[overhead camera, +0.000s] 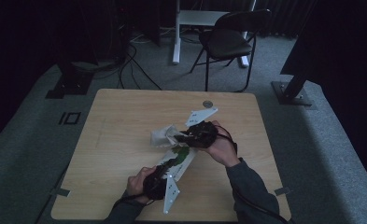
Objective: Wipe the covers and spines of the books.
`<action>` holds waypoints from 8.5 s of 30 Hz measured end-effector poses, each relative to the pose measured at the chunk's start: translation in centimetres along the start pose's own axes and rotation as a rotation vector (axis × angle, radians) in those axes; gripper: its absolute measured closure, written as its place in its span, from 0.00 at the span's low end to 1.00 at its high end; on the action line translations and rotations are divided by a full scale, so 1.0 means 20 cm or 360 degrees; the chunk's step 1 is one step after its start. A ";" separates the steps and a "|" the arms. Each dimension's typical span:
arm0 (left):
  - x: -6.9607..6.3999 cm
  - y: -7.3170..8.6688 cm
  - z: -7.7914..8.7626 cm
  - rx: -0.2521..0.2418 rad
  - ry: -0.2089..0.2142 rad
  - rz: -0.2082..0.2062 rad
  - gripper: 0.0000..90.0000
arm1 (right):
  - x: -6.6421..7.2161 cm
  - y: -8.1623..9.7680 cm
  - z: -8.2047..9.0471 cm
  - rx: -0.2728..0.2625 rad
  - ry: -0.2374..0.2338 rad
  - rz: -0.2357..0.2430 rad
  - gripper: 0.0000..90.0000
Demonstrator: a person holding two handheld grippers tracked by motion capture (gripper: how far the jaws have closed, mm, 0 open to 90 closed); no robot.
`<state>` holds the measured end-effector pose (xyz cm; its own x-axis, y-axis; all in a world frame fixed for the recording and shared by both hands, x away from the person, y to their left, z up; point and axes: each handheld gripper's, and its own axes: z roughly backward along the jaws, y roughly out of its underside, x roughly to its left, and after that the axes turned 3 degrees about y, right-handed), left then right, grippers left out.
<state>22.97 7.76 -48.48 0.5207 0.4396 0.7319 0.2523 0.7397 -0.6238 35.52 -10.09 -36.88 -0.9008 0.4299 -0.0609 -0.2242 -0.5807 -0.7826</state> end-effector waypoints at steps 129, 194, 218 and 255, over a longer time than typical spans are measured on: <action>0.36 0.19 0.05 -0.0284 0.0496 0.1034 0.87 | -0.13 0.30 0.09 -0.0085 0.0125 -0.0284 0.91; 0.43 0.26 0.07 -0.0353 0.0458 0.1261 0.87 | -0.05 0.52 0.00 -0.0077 0.0089 -0.0399 0.91; 0.35 0.25 0.00 -0.0301 0.0563 0.1255 0.87 | 0.00 0.43 0.11 -0.0272 0.0131 -0.0342 0.91; 0.32 0.24 -0.03 -0.0302 0.0643 0.1289 0.87 | 0.04 0.41 0.07 -0.0326 0.0181 -0.0287 0.91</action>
<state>27.97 13.78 -47.00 0.8324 0.5489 -0.0762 -0.2021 0.1728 -0.9640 32.38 -15.40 -42.42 -0.8031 0.5950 0.0307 -0.2868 -0.3410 -0.8952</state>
